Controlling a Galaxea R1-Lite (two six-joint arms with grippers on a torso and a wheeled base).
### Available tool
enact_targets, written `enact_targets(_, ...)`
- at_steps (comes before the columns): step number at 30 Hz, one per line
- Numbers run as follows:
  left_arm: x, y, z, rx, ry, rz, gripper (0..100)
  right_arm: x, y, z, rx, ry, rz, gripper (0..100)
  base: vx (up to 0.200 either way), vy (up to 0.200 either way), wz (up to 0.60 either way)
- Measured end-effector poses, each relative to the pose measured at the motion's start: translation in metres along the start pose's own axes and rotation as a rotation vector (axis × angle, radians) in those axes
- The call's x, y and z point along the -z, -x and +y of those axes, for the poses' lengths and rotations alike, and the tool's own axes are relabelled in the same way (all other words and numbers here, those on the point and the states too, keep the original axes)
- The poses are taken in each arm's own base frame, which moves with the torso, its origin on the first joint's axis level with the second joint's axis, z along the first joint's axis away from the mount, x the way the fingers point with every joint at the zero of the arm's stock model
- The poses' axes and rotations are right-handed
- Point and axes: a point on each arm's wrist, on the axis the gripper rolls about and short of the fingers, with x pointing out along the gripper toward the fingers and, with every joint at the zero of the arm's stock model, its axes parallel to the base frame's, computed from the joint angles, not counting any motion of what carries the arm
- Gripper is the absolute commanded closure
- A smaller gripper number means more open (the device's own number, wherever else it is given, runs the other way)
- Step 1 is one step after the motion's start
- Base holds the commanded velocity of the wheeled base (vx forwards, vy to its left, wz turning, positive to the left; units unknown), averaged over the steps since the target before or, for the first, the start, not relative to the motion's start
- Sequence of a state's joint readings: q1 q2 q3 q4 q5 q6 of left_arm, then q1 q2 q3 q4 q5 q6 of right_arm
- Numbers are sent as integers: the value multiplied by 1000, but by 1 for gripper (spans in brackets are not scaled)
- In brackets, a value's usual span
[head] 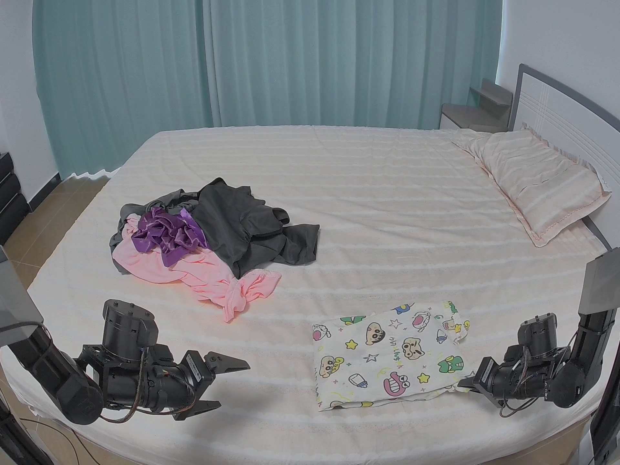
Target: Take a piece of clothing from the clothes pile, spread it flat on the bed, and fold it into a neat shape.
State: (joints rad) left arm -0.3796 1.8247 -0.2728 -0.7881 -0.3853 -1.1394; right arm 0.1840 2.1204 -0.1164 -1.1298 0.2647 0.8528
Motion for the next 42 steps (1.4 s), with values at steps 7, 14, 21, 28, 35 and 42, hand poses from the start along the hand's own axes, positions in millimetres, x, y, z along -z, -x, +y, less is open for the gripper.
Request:
enact_targets(7, 0, 0, 0, 0, 0, 0, 0, 1, 4, -5, 26, 58, -9, 100, 0, 0, 0)
enact_targets(14, 0, 0, 0, 0, -1, 1, 0, 6, 10, -14, 68, 176, 5, 0, 0, 0, 0)
enact_targets(21, 0, 0, 0, 0, -1, 0, 0, 8, 10, -17, 108, 201, -5, 0, 0, 0, 0)
enact_targets(28, 0, 0, 0, 0, -2, -1, 0, -6, 18, -12, 116, 265, -158, 0, 0, 0, 0)
enact_targets(35, 1, 0, 0, -1, -2, 1, 0, -29, 23, 7, 42, 292, -294, 0, 0, 0, 0)
enact_targets(42, 1, 0, 0, -1, -2, 1, 0, -73, -2, 42, -39, 322, -346, 0, 0, 0, 0)
